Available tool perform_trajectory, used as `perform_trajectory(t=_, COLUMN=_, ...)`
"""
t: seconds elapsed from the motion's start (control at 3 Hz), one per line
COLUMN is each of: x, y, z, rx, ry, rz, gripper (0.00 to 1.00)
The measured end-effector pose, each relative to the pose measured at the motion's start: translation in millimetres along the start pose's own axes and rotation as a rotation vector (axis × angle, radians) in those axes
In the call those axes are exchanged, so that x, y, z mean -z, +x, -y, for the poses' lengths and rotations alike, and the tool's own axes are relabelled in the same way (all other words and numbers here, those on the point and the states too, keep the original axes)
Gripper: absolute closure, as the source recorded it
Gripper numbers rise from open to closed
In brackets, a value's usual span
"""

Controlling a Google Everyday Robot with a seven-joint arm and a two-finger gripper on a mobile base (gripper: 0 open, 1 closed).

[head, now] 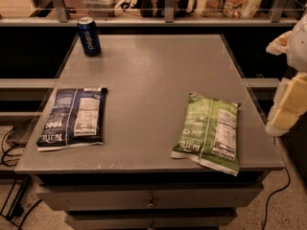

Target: Move green jalapeno chip bag near pepsi can

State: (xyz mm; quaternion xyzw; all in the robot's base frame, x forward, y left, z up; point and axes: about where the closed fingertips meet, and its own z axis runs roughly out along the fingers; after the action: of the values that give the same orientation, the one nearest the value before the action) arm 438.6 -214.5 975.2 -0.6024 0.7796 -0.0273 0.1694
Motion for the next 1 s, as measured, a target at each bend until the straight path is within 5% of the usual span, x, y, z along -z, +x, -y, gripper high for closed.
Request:
perform_trajectory(t=0.67, x=-47.2, y=-7.6, z=2.2, rx=-0.027, ry=0.0, rz=0.068, gripper=0.0)
perform_trajectory(t=1.0, x=-87.7, y=-8.4, z=4.5, rx=-0.047, ry=-0.04, rz=0.069, gripper=0.0)
